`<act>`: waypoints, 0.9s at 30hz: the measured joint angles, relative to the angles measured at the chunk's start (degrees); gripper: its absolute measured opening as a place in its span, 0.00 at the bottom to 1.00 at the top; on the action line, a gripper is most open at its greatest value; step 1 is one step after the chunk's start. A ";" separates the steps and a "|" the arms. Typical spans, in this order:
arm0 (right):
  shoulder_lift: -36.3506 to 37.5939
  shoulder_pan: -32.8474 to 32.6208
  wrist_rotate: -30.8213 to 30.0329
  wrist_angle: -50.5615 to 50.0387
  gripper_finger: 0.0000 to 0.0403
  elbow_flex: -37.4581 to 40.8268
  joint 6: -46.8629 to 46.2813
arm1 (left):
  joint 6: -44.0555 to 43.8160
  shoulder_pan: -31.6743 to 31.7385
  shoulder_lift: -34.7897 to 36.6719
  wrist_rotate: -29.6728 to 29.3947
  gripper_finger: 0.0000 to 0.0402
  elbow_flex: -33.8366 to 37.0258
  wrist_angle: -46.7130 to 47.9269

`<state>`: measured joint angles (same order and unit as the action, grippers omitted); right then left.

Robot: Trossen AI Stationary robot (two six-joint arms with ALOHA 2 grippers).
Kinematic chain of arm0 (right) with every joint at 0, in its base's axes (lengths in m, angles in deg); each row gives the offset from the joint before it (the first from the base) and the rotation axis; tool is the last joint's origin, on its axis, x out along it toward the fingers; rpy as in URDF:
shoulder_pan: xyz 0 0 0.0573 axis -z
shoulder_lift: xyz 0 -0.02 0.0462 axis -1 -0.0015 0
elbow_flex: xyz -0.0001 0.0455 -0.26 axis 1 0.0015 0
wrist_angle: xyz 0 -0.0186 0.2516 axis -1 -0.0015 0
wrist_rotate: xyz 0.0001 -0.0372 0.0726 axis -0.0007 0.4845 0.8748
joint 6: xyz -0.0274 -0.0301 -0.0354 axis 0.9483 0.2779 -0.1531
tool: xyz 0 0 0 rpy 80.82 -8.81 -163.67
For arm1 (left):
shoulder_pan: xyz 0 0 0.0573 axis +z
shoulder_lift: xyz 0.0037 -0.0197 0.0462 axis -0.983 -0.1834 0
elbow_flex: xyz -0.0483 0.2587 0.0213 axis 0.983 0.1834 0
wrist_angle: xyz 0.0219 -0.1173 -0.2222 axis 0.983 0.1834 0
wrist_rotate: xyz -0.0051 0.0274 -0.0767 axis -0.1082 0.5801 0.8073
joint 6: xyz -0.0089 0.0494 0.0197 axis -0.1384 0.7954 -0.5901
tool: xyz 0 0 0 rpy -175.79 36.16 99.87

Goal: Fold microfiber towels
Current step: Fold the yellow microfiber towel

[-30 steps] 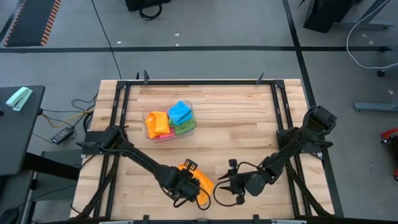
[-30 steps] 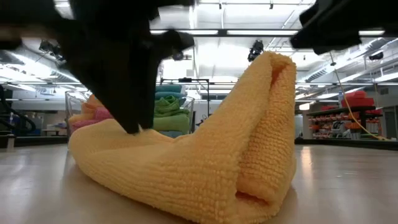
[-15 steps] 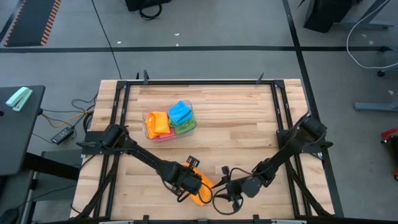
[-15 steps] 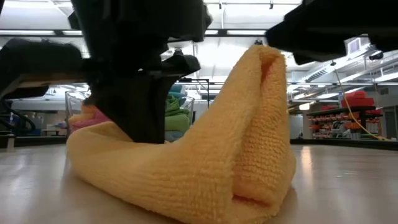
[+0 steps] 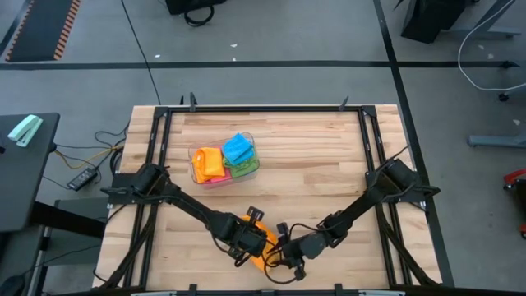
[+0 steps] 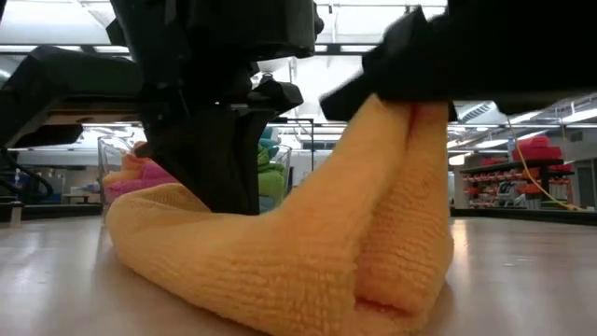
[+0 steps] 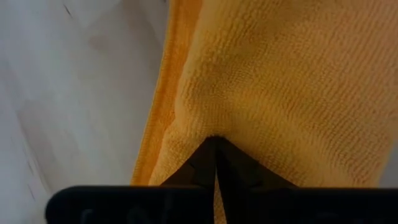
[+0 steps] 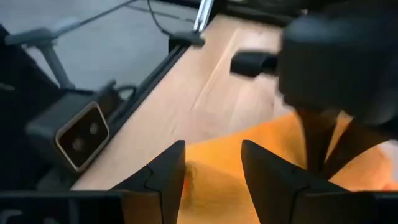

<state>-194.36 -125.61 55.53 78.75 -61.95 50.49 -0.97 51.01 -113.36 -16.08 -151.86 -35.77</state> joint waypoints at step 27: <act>-0.38 -1.52 1.22 -18.07 0.41 -0.09 -11.94 | 0.01 -1.11 3.29 -0.42 0.03 -0.02 0.36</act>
<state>-194.74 -127.13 56.75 60.68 -62.04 38.55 -0.96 49.90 -110.07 -16.51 -151.88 -35.41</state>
